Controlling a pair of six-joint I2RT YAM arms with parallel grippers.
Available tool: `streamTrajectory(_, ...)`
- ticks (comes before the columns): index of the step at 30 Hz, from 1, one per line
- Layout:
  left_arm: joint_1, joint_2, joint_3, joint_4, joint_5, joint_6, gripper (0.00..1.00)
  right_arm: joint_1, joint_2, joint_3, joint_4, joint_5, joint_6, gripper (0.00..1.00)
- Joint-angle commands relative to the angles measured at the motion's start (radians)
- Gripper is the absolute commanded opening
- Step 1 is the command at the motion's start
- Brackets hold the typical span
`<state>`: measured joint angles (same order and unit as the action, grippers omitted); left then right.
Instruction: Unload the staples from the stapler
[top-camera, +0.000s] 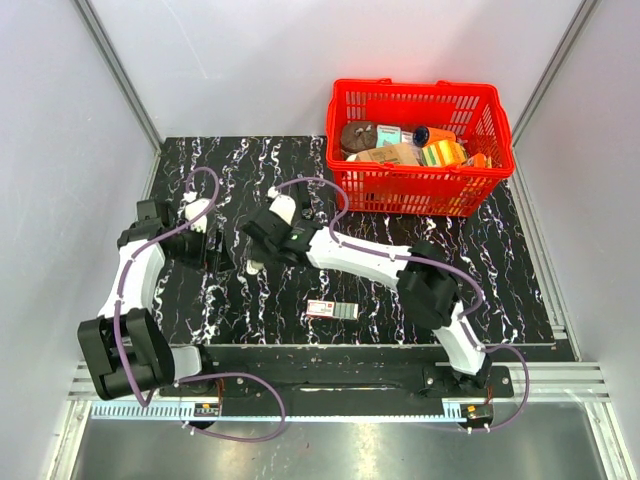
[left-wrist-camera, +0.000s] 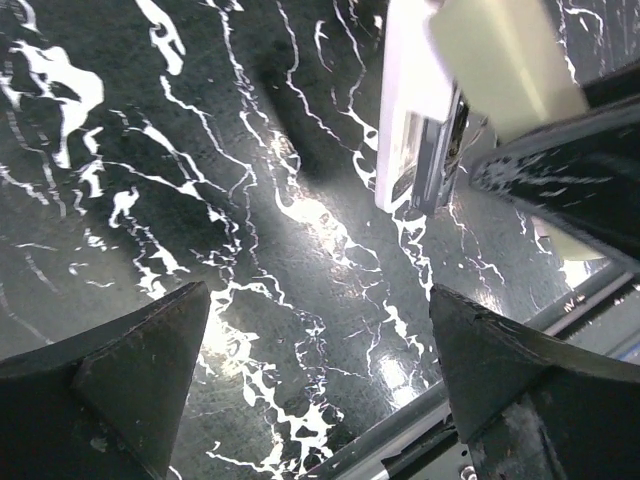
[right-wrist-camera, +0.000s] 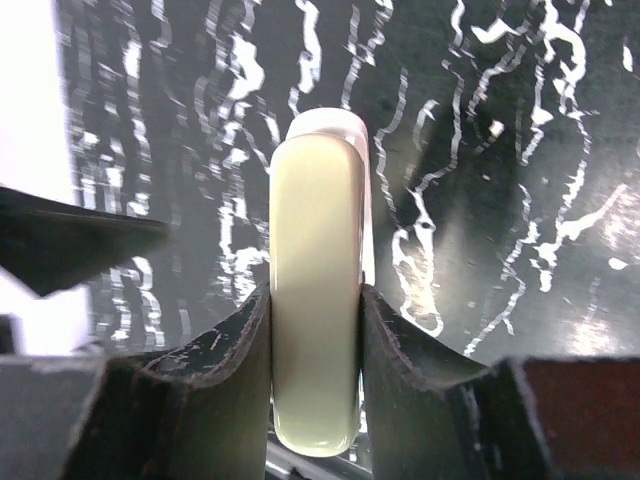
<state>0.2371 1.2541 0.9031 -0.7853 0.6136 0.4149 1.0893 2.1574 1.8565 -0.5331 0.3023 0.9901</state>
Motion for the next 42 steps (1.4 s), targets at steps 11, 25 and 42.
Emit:
streamTrajectory(11,-0.004,0.117,0.069,-0.160,0.242,0.336,0.68,-0.060,-0.168,-0.143,0.286,-0.143,0.146,0.00)
streamTrajectory(25,-0.004,0.117,0.048,-0.186,0.282,0.557,0.79,-0.089,-0.209,-0.246,0.424,-0.299,0.251,0.00)
streamTrajectory(42,-0.004,0.148,0.054,-0.220,0.288,0.664,0.43,-0.095,-0.211,-0.284,0.522,-0.413,0.308,0.00)
